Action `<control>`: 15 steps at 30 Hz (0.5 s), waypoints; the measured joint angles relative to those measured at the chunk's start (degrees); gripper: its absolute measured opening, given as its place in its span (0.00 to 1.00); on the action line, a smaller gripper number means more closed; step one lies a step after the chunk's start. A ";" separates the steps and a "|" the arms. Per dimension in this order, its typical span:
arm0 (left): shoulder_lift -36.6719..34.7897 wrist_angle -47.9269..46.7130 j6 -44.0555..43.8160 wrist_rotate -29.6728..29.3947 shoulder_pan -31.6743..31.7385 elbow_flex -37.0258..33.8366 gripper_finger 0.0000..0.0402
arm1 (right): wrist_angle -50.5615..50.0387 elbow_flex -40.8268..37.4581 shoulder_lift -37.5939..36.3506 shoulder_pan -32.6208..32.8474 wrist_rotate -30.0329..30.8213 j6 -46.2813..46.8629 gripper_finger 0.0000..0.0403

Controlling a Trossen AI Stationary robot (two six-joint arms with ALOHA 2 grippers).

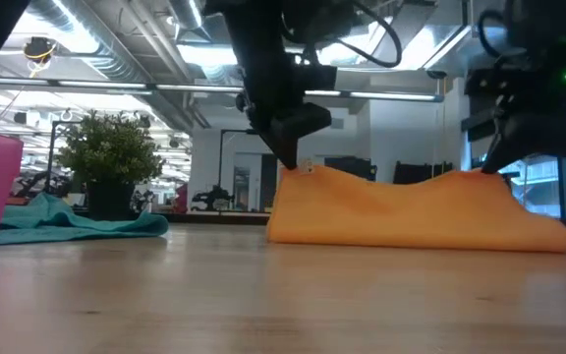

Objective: Roll microfiber towels into tight, uniform cylinder then place into a basket
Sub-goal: Fold the yellow microfiber cloth

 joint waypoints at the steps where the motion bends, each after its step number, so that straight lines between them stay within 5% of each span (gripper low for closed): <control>1: 0.00 0.88 0.47 -0.14 0.69 0.00 0.00 | -0.36 -0.40 0.00 -1.13 0.41 0.02 0.00; 15: 0.44 8.31 4.64 -0.53 7.86 0.00 0.00 | 0.79 -3.15 0.00 -14.01 4.70 -4.59 0.00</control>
